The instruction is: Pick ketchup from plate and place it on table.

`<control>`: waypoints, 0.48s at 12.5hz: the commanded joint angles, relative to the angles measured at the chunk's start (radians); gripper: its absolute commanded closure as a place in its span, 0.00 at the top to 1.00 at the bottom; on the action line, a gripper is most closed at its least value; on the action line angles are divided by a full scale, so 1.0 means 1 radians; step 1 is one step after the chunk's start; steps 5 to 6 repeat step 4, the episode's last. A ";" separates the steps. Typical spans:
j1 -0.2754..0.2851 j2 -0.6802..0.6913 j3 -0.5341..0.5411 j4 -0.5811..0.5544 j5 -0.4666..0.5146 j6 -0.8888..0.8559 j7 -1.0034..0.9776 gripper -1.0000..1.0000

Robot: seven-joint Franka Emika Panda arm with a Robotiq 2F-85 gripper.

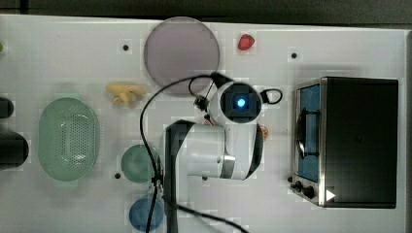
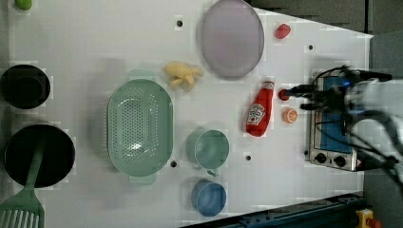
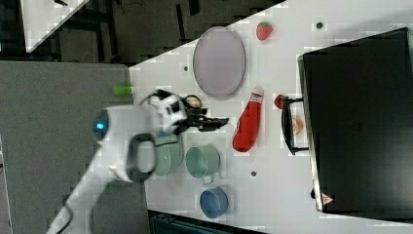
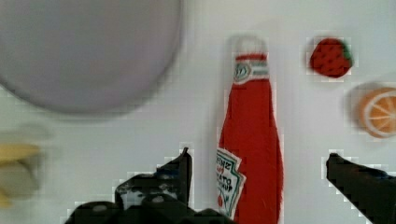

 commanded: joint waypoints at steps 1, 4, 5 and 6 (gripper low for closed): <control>0.001 -0.086 0.018 0.148 -0.002 -0.150 0.207 1.00; 0.001 -0.105 0.026 0.277 -0.002 -0.352 0.358 1.00; 0.001 -0.105 0.026 0.277 -0.002 -0.352 0.358 1.00; 0.001 -0.105 0.026 0.277 -0.002 -0.352 0.358 1.00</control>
